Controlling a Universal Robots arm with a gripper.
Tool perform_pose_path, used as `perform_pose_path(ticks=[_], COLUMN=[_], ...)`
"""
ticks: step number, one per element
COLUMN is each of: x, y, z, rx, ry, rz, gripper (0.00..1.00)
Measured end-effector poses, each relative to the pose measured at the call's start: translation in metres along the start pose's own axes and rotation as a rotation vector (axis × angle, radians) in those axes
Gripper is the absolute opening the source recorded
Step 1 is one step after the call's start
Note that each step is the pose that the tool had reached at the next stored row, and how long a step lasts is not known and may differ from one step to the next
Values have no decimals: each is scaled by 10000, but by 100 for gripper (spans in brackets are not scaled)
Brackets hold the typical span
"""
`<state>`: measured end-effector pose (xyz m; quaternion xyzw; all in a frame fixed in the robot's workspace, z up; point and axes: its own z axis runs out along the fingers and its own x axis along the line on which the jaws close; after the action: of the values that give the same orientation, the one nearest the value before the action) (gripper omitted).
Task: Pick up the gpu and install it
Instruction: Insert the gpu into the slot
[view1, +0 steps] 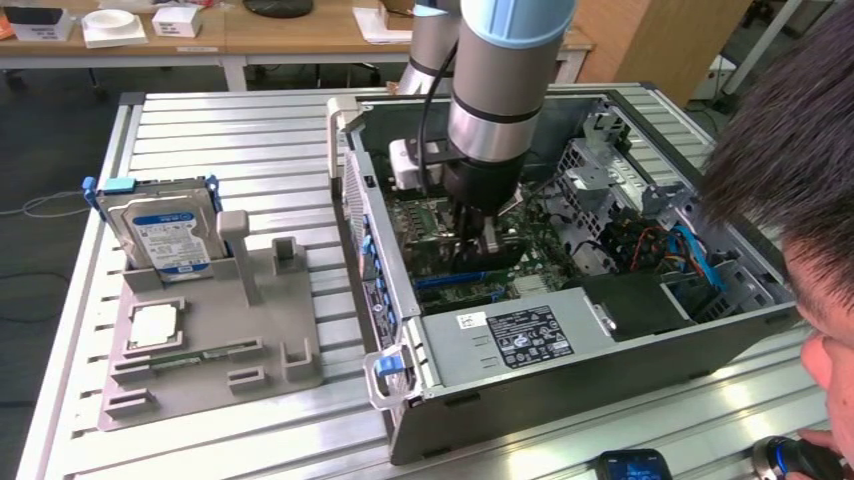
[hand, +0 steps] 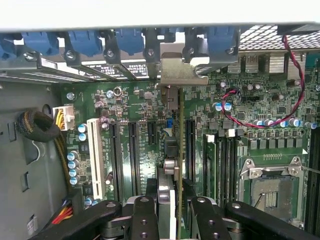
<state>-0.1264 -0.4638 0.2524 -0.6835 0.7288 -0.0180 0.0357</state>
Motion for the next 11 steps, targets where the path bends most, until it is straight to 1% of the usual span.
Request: perform_pose_path(ticks=[11], x=[2], y=[24], z=[33], rx=[0], ry=[7], rz=[0], gripper=[30])
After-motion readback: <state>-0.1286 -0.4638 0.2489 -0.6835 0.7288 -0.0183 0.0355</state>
